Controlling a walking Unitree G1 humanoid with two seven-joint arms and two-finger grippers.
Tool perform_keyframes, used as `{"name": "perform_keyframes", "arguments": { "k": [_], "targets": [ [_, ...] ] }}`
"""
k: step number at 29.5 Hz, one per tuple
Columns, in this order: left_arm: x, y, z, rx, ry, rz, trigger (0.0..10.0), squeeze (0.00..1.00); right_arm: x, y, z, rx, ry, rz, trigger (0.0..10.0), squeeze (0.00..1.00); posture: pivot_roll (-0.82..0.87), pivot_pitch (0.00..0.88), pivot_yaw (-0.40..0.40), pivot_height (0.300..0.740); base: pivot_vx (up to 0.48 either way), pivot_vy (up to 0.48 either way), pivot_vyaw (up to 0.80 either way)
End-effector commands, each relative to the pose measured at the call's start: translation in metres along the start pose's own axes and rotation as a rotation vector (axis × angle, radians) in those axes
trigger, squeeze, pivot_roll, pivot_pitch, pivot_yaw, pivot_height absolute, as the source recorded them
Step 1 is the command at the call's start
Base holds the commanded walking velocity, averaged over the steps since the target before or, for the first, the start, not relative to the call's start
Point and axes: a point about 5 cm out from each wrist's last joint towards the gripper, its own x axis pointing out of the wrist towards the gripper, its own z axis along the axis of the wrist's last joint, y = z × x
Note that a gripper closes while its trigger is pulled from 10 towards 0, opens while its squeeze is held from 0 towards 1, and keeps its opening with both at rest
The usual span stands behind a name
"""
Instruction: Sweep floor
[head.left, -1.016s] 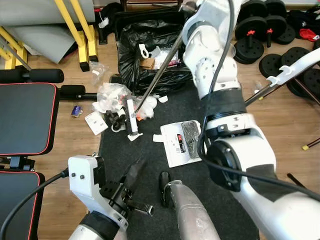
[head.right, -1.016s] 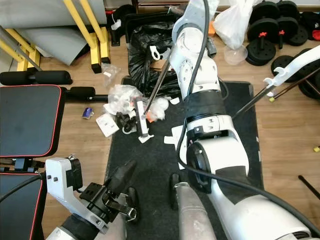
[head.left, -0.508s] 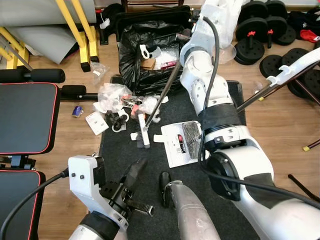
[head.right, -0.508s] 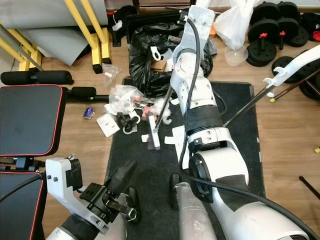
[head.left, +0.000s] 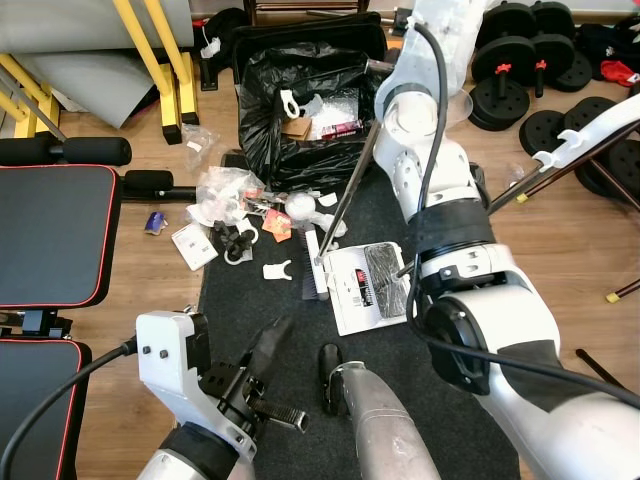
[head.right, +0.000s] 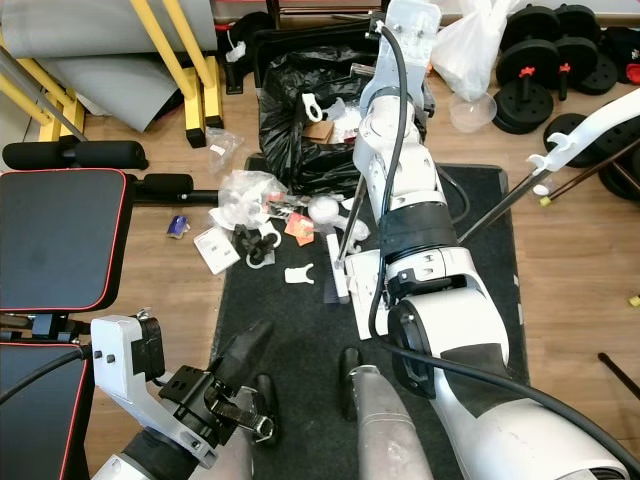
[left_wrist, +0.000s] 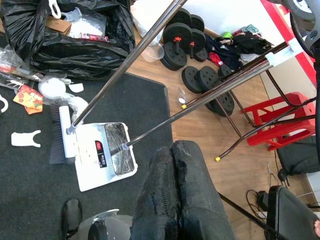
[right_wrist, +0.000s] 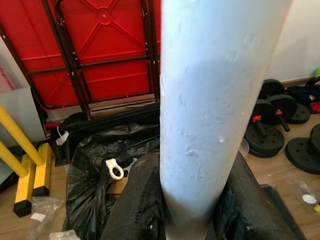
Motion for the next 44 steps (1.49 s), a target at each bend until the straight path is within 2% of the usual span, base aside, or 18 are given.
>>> {"name": "perform_keyframes", "arguments": {
  "k": [1,6,10,12,14,15,20,26,28,31,33,34,36,44],
  "targets": [
    [-0.002,0.000,-0.004,-0.016,0.027,-0.014,10.0,0.00,0.002,-0.003,0.008,-0.084,-0.030,-0.032,10.0,0.00,-0.02,0.369,-0.069,0.740,0.000,0.000,0.00],
    [-0.002,0.000,-0.004,-0.017,0.026,-0.014,10.0,0.00,0.002,-0.001,0.025,-0.080,-0.088,-0.022,10.0,0.00,-0.02,0.369,-0.069,0.740,0.000,0.000,0.00],
    [-0.002,0.000,-0.004,-0.017,0.026,-0.014,10.0,0.00,-0.001,0.004,0.036,-0.014,-0.118,0.014,10.0,0.00,-0.02,0.369,-0.068,0.740,0.000,0.000,0.00],
    [-0.002,0.000,-0.004,-0.017,0.026,-0.015,10.0,0.00,-0.005,0.013,0.045,0.065,-0.139,0.077,10.0,0.00,-0.02,0.369,-0.067,0.740,0.000,0.000,0.00],
    [-0.002,0.000,-0.004,-0.017,0.026,-0.015,10.0,0.00,-0.007,0.017,0.047,0.098,-0.144,0.102,10.0,0.00,-0.02,0.369,-0.067,0.740,0.000,0.000,0.00],
    [-0.002,0.000,-0.004,-0.017,0.026,-0.015,10.0,0.00,-0.009,0.019,0.050,0.140,-0.142,0.128,10.0,0.00,-0.02,0.369,-0.067,0.740,0.000,0.000,0.00],
    [-0.002,0.000,-0.004,-0.016,0.026,-0.015,10.0,0.00,-0.012,0.025,0.053,0.229,-0.109,0.181,10.0,0.00,-0.02,0.366,-0.068,0.740,0.000,0.000,0.00],
    [-0.001,0.000,-0.004,-0.017,0.026,-0.016,10.0,0.00,-0.012,0.027,0.047,0.247,-0.051,0.196,10.0,0.00,-0.02,0.366,-0.069,0.740,0.000,0.000,0.00],
    [-0.001,0.000,-0.004,-0.017,0.026,-0.016,10.0,0.00,-0.012,0.027,0.047,0.247,-0.051,0.196,10.0,0.00,-0.02,0.366,-0.069,0.740,0.000,0.000,0.00],
    [-0.001,0.000,-0.004,-0.018,0.025,-0.016,10.0,0.00,-0.010,0.025,0.012,0.133,0.043,0.147,10.0,0.00,-0.02,0.370,-0.073,0.740,0.000,0.000,0.00],
    [-0.001,0.000,-0.004,-0.018,0.025,-0.016,10.0,0.00,-0.010,0.025,0.012,0.133,0.043,0.147,10.0,0.00,-0.02,0.370,-0.073,0.740,0.000,0.000,0.00],
    [-0.001,0.000,-0.005,-0.018,0.026,-0.016,10.0,0.00,-0.010,0.023,0.000,0.085,0.068,0.125,10.0,0.00,-0.02,0.370,-0.073,0.740,0.000,0.000,0.00],
    [-0.002,0.000,-0.005,-0.019,0.027,-0.016,10.0,0.00,-0.009,0.019,-0.009,0.050,0.083,0.105,10.0,0.00,-0.02,0.363,-0.073,0.740,0.000,0.000,0.00],
    [-0.003,-0.001,-0.005,-0.024,0.031,-0.018,10.0,0.00,-0.006,0.007,-0.011,-0.071,0.055,0.033,10.0,0.00,-0.02,0.353,-0.070,0.740,0.000,0.000,0.00]
  ]
}}
